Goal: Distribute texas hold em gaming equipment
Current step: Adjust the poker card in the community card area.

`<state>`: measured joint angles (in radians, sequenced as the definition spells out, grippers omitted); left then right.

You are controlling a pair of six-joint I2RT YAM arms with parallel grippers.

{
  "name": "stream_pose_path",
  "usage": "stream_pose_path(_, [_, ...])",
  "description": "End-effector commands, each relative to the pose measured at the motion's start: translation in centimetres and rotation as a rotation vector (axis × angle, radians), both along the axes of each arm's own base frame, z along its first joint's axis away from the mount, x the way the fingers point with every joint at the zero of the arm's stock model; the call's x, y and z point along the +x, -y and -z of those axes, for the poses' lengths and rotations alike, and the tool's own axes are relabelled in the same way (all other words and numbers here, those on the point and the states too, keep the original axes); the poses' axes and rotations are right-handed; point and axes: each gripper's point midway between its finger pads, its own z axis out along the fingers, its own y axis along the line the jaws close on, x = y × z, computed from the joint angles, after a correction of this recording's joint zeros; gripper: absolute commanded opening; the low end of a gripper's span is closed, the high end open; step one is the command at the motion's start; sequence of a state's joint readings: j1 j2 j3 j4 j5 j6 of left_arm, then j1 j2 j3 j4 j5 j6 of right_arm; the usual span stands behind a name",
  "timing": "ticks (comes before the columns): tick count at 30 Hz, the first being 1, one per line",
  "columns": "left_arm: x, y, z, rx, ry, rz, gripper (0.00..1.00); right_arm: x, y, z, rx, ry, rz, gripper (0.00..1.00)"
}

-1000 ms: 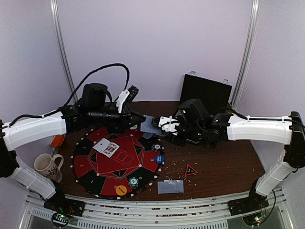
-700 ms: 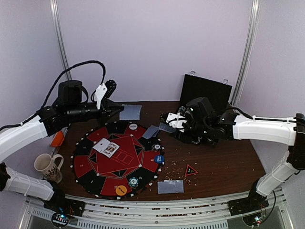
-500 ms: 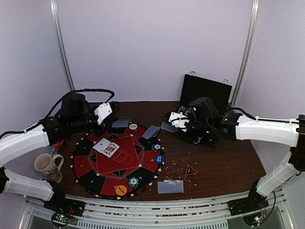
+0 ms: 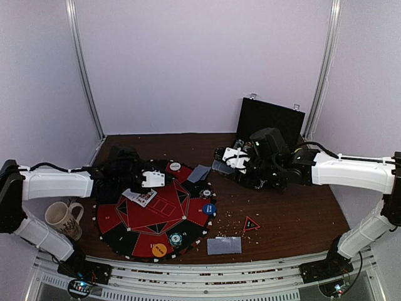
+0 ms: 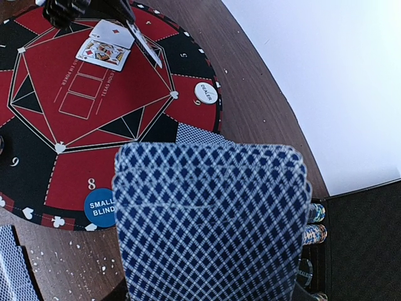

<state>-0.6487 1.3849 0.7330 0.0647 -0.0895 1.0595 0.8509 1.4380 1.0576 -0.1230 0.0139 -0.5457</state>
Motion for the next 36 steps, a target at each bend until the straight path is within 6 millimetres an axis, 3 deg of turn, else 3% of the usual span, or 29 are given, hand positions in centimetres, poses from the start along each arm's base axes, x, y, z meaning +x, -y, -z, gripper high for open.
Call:
stream_pose_path(1, [-0.4, 0.2, 3.7, 0.086, -0.053, 0.06, 0.0, 0.0, 0.1, -1.5, 0.045, 0.021, 0.007, 0.51])
stream_pose_path(5, [-3.3, -0.6, 7.7, 0.14, -0.226, 0.099, 0.0, 0.1, 0.1, -1.4, 0.044, 0.02, 0.007, 0.51])
stream_pose_path(13, [-7.1, -0.3, 9.8, 0.122, -0.525, 0.117, 0.0, 0.3, 0.0, -1.6, 0.041, 0.024, 0.012, 0.51])
stream_pose_path(24, [-7.1, -2.1, 11.6, 0.168, -0.573, 0.041, 0.0, 0.2, 0.3, -1.7, 0.037, 0.029, 0.015, 0.51])
stream_pose_path(36, [-5.9, -1.5, 10.5, 0.149, -0.478, 0.077, 0.0, 0.2, 0.1, -1.5, 0.031, 0.024, 0.011, 0.51])
